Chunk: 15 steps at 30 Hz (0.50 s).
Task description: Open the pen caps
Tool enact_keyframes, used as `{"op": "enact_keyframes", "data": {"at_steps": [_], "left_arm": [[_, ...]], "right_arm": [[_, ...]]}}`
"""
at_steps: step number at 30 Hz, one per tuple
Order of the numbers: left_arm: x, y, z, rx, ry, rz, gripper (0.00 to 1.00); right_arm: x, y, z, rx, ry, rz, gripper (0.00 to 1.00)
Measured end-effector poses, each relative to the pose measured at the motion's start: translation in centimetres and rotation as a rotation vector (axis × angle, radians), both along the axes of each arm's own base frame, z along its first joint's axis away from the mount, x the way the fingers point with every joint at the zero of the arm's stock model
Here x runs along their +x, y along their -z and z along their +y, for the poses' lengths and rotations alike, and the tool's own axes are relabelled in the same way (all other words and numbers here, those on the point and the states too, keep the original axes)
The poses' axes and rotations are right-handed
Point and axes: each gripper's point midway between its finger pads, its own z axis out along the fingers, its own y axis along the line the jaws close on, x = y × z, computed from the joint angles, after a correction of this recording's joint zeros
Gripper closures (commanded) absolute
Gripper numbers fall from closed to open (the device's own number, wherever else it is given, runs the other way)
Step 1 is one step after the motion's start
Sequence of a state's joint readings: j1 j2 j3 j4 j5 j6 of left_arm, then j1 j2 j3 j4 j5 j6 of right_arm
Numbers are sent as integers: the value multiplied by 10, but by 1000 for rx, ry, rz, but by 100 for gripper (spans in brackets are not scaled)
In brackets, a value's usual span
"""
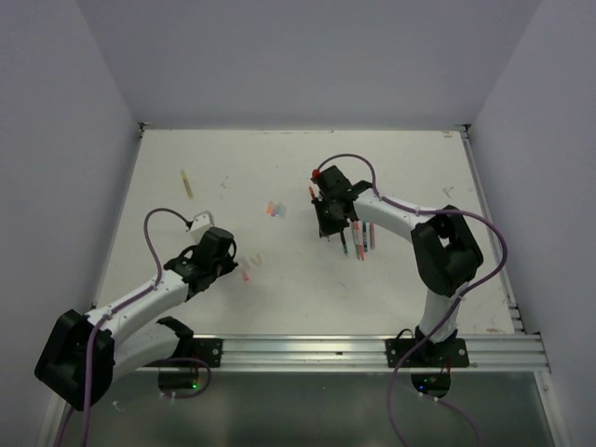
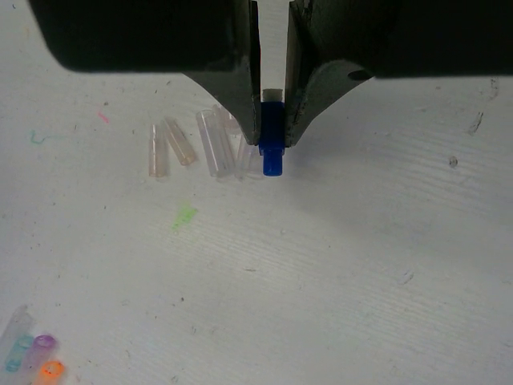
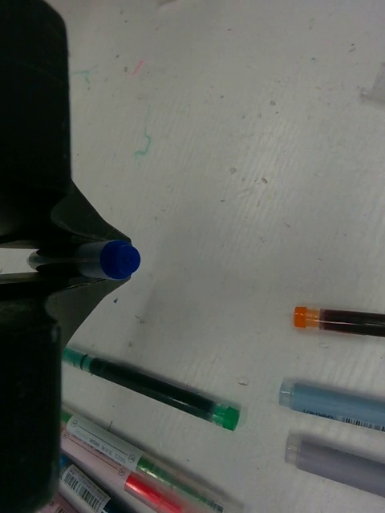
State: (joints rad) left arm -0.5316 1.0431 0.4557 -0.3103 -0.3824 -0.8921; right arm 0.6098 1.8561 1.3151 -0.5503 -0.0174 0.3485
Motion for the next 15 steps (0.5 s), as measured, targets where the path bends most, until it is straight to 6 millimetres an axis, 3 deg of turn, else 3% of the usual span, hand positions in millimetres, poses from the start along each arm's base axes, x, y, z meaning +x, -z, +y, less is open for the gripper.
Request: {"op": "enact_keyframes", "data": {"at_steps": [7, 15], "left_arm": [[-9, 12, 5, 5, -18, 32, 100], [-18, 26, 9, 15, -20, 71, 93]], "right_arm": [[-6, 9, -5, -16, -13, 12, 100], [-10, 17, -11, -38, -10, 22, 100]]}}
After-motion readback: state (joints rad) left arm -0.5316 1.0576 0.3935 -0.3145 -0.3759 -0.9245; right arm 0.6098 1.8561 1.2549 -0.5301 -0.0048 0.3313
